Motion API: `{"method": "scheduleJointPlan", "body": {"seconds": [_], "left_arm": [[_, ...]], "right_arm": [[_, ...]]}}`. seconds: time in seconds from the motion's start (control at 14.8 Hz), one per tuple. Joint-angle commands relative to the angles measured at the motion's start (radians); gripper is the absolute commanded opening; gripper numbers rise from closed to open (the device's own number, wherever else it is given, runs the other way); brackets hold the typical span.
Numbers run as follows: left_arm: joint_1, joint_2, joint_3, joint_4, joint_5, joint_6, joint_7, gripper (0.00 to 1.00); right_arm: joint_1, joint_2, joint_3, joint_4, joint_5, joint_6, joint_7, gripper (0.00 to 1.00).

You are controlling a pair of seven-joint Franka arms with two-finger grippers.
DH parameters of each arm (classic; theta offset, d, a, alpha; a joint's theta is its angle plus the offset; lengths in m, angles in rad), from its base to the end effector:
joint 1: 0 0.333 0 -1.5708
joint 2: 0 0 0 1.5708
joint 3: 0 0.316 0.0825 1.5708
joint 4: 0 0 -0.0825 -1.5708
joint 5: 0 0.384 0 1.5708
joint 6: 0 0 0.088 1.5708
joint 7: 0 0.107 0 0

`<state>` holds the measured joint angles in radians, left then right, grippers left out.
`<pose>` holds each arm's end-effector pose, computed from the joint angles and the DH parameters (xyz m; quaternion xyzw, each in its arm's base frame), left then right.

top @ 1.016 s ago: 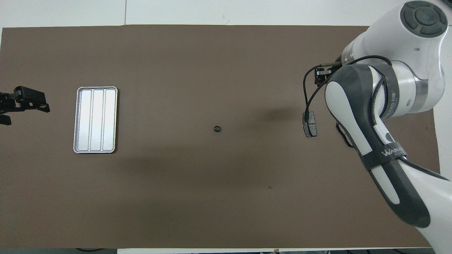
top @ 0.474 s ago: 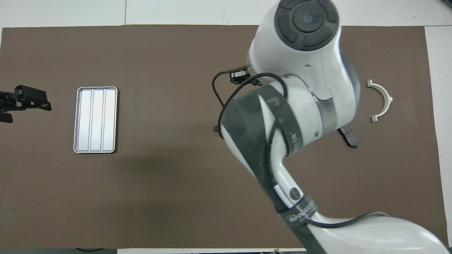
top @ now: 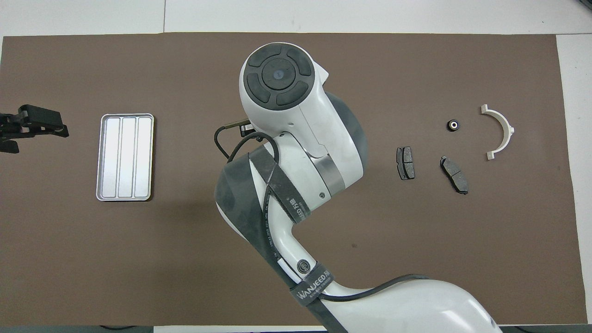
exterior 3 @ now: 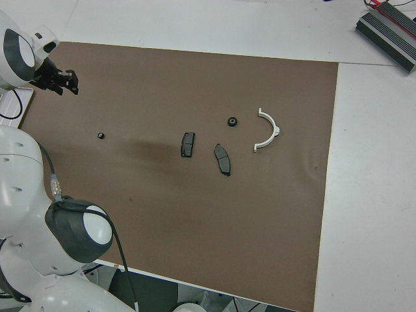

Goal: Place bearing gear from tray to pile

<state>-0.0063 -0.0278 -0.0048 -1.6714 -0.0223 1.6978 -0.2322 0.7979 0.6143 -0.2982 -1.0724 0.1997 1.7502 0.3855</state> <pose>0.5563 -0.0083 0.6035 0.9933 0.1114 0.0256 0.0142 0.5996 0.4224 0.4919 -0.9963 -0.0730 -0.0321 0.0319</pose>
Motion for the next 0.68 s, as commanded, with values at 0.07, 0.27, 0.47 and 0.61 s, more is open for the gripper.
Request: {"method": "scheduleJointPlan", "body": {"seconds": [0.07,0.27,0.47,0.61], "left_arm": [[0.014,-0.012,-0.015,-0.021,-0.018,0.003,0.014,1.00],[0.009,-0.012,-0.015,-0.022,-0.018,0.002,0.013,1.00],[0.009,-0.012,-0.014,-0.022,-0.018,0.002,0.013,1.00],[0.008,-0.012,-0.011,-0.024,-0.016,0.008,0.014,1.00]], "right_arm": [[-0.020,0.018,-0.001,-0.036,0.040,0.032,0.007,0.51],[-0.029,0.019,0.002,-0.118,0.093,0.077,-0.010,0.51],[-0.029,0.018,0.014,-0.190,0.099,0.112,-0.017,0.51],[-0.029,0.018,0.036,-0.243,0.101,0.165,-0.013,0.50]]}}
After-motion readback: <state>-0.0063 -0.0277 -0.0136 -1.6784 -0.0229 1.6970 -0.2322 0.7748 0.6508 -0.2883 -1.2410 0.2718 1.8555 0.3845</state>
